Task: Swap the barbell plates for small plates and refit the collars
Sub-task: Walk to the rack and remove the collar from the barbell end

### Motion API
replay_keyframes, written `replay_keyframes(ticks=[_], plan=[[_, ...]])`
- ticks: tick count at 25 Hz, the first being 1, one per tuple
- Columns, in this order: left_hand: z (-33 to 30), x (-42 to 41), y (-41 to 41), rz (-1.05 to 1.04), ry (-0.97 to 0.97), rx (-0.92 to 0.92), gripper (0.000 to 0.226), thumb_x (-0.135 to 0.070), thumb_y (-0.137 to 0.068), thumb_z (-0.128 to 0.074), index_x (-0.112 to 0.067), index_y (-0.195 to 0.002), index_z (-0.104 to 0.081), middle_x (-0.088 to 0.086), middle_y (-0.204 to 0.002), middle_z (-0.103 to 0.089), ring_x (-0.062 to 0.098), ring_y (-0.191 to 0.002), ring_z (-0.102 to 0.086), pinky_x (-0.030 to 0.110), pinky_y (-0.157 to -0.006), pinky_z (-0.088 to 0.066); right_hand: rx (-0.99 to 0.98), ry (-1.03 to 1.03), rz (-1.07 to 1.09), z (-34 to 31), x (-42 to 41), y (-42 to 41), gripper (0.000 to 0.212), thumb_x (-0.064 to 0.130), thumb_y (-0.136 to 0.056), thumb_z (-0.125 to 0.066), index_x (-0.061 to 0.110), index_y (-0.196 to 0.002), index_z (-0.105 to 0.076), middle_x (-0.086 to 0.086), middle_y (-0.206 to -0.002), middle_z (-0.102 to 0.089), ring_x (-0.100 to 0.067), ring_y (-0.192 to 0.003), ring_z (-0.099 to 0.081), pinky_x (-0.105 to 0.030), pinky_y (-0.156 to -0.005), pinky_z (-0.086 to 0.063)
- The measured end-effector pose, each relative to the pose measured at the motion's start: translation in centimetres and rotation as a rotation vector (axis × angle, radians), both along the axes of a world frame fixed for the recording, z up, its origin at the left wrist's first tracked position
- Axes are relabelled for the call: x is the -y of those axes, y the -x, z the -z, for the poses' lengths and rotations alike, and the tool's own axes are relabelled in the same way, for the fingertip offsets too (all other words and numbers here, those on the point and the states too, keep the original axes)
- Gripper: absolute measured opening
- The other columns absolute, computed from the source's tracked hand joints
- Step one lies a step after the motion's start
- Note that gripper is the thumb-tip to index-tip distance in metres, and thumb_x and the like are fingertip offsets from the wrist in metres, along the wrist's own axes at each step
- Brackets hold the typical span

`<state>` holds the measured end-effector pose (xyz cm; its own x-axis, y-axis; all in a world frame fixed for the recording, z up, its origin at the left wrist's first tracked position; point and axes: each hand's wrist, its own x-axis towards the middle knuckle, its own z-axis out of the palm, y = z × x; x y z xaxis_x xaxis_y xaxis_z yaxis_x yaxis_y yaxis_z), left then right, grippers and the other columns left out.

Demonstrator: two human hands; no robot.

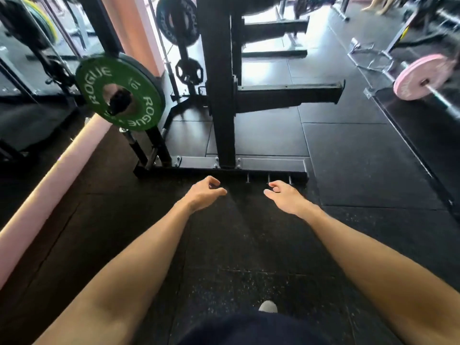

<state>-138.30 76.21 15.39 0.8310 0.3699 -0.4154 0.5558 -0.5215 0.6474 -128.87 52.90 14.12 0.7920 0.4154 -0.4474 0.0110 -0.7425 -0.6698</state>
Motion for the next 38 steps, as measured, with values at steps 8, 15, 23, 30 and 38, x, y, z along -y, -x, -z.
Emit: replay_keyframes(ticks=[8, 15, 23, 30, 38], plan=[[-18.4, -5.1, -14.0, -0.086, -0.101, 0.428, 0.038, -0.045, -0.086, -0.062, -0.025, -0.118, -0.061, 0.0, -0.11, -0.065, 0.017, -0.096, -0.06, 0.03, -0.085, -0.046, 0.493, -0.222, -0.028, -18.6, -5.5, -14.0, 0.046, 0.041, -0.094, -0.053, 0.02, -0.136, -0.049, -0.004, -0.138, -0.054, -0.02, -0.123, -0.053, -0.026, -0.096, -0.038], [-30.6, -7.8, -21.8, -0.166, -0.129, 0.737, 0.038, -0.04, -0.097, -0.048, -0.013, -0.122, -0.058, 0.004, -0.115, -0.06, 0.024, -0.104, -0.055, 0.033, -0.095, -0.043, 0.74, -0.334, -0.066, -32.4, -6.9, -21.2, 0.049, 0.038, -0.097, -0.05, 0.014, -0.139, -0.046, -0.006, -0.138, -0.053, -0.022, -0.124, -0.051, -0.029, -0.097, -0.038], [-37.6, -13.9, -31.5, -0.112, -0.179, 0.853, 0.041, -0.048, -0.093, -0.041, -0.017, -0.113, -0.058, 0.007, -0.112, -0.062, 0.028, -0.106, -0.056, 0.044, -0.098, -0.043, 0.904, -0.356, -0.015, -40.3, -12.8, -29.9, 0.048, 0.04, -0.095, -0.052, 0.017, -0.137, -0.048, -0.003, -0.133, -0.057, -0.022, -0.114, -0.058, -0.025, -0.091, -0.038], [-38.2, -16.1, -42.1, -0.017, -0.199, 0.824, 0.035, -0.037, -0.099, -0.04, -0.013, -0.117, -0.057, 0.01, -0.118, -0.06, 0.024, -0.103, -0.053, 0.03, -0.083, -0.034, 0.902, -0.255, 0.036, -41.2, -17.2, -39.4, 0.046, 0.026, -0.094, -0.058, 0.014, -0.137, -0.048, -0.01, -0.135, -0.056, -0.022, -0.123, -0.054, -0.025, -0.097, -0.038], [-37.4, -16.1, -49.3, 0.04, -0.119, 0.782, 0.048, -0.04, -0.105, -0.027, -0.002, -0.13, -0.042, 0.016, -0.132, -0.051, 0.031, -0.116, -0.052, 0.032, -0.09, -0.04, 0.872, -0.154, 0.0, -40.4, -21.8, -44.2, 0.043, 0.012, -0.087, -0.062, 0.011, -0.129, -0.055, -0.01, -0.124, -0.063, -0.026, -0.115, -0.06, -0.035, -0.101, -0.045]])
